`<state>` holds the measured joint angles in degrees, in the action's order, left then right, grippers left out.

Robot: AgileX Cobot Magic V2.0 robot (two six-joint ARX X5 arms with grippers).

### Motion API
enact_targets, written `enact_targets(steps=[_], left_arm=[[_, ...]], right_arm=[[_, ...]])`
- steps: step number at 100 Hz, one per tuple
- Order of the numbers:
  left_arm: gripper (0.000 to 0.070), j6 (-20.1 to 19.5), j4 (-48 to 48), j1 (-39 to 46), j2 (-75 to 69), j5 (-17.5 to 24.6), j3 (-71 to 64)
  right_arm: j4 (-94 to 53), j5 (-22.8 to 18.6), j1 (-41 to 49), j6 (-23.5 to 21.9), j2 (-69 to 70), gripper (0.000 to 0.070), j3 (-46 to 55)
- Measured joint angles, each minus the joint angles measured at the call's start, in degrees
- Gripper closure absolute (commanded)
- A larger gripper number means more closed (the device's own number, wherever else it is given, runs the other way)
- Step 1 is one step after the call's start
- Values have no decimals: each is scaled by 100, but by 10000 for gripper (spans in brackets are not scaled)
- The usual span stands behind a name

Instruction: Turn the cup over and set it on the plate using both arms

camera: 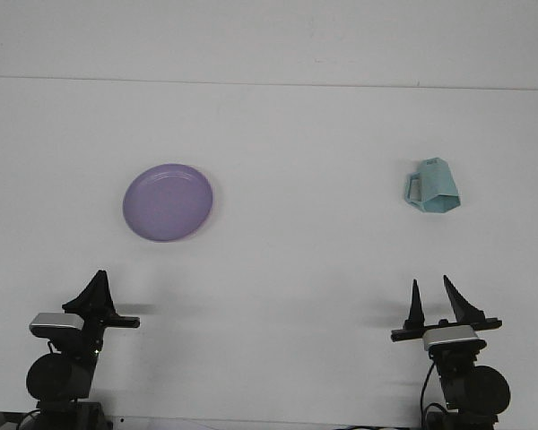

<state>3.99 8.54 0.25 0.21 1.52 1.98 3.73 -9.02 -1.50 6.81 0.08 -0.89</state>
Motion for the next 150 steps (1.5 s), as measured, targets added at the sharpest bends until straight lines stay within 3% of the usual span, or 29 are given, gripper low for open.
enact_targets(steps=[35,39,45,54,71,88,101,121,130,134,143,146,150], left_arm=[[688,129,0,0,0,0,0],[688,131,0,0,0,0,0],[688,131,0,0,0,0,0],[688,131,0,0,0,0,0],[688,131,0,0,0,0,0],[688,144,0,0,0,0,0],[688,149,0,0,0,0,0],[688,149,0,0,0,0,0],[688,149,0,0,0,0,0],[688,149,0,0,0,2,0],[688,149,0,0,0,2,0],[688,149,0,0,0,0,0],[688,149,0,0,0,0,0]], right_arm=[[2,0,0,-605,0,359,0],[2,2,0,-634,0,435,0],[2,7,0,-730,0,700,0],[24,74,0,-938,0,695,0],[116,640,0,-1532,0,698,-85],[-717,1351,-2,-1718,474,698,-1082],[-732,1377,-2,-1554,1178,698,-1902],[-723,1375,-44,-713,2385,696,-2732],[-636,1375,-133,-275,2850,640,-2778],[-656,1375,-199,-94,3067,538,-2778],[-608,1320,-367,240,3617,228,-2776],[-525,1279,-428,319,3818,188,-2776],[-337,1209,-514,404,4105,185,-2776]])
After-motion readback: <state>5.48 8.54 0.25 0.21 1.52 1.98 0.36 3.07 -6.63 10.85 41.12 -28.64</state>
